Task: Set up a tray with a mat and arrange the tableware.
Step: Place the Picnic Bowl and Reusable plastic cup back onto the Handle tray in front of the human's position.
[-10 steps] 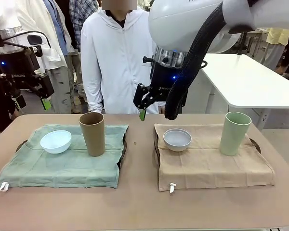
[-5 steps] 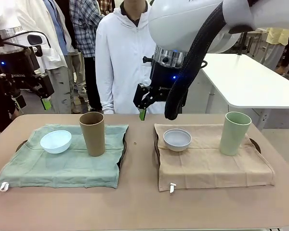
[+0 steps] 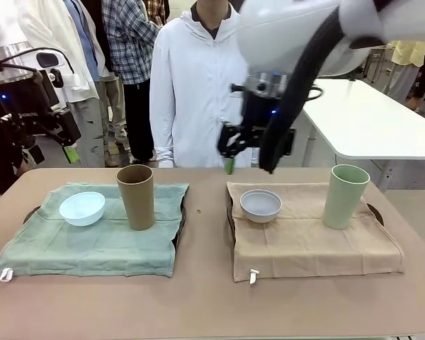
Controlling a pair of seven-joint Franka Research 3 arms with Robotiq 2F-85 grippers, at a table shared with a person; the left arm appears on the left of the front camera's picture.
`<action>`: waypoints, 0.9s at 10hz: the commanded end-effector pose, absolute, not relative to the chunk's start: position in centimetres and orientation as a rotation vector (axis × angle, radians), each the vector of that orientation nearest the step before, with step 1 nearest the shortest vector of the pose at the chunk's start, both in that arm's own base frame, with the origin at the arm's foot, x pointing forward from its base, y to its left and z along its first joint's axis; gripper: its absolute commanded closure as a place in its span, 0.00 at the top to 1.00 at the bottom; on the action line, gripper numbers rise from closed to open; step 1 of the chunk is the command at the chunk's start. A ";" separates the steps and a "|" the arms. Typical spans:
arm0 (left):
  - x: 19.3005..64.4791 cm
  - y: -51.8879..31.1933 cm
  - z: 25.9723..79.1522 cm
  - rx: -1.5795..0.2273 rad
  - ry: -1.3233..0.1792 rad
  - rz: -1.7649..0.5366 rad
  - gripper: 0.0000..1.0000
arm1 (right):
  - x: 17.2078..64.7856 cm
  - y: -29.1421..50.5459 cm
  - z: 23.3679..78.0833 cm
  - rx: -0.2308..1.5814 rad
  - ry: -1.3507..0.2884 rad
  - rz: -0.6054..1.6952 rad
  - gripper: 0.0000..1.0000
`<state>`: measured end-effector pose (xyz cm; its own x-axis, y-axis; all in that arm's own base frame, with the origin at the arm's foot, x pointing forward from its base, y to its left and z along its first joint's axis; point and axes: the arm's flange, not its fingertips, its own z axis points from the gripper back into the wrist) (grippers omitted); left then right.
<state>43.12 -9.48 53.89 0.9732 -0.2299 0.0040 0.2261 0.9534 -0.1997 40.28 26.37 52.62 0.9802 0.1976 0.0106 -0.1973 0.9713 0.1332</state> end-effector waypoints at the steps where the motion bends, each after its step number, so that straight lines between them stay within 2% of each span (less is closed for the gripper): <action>1: 43.7 -8.3 53.2 -0.341 0.055 -0.265 0.88 | 39.7 19.3 52.9 0.152 0.001 0.063 1.00; 3: 44.9 -7.4 52.9 -0.478 0.059 -0.271 0.88 | 39.1 13.3 54.2 0.228 -0.057 -0.027 1.00; 6: 45.8 -2.4 53.7 -0.710 0.053 -0.237 0.88 | 35.5 3.9 55.2 0.535 -0.157 -0.075 1.00; 9: 44.4 2.5 53.4 -0.824 -0.006 -0.156 0.88 | 32.0 -3.4 54.3 0.812 -0.262 -0.092 1.00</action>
<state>44.69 1.99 53.56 0.9880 -0.1471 0.0465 0.1372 0.7001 -0.7008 32.79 -2.23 55.89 0.9664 -0.1944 0.1684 0.0346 0.7471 0.6638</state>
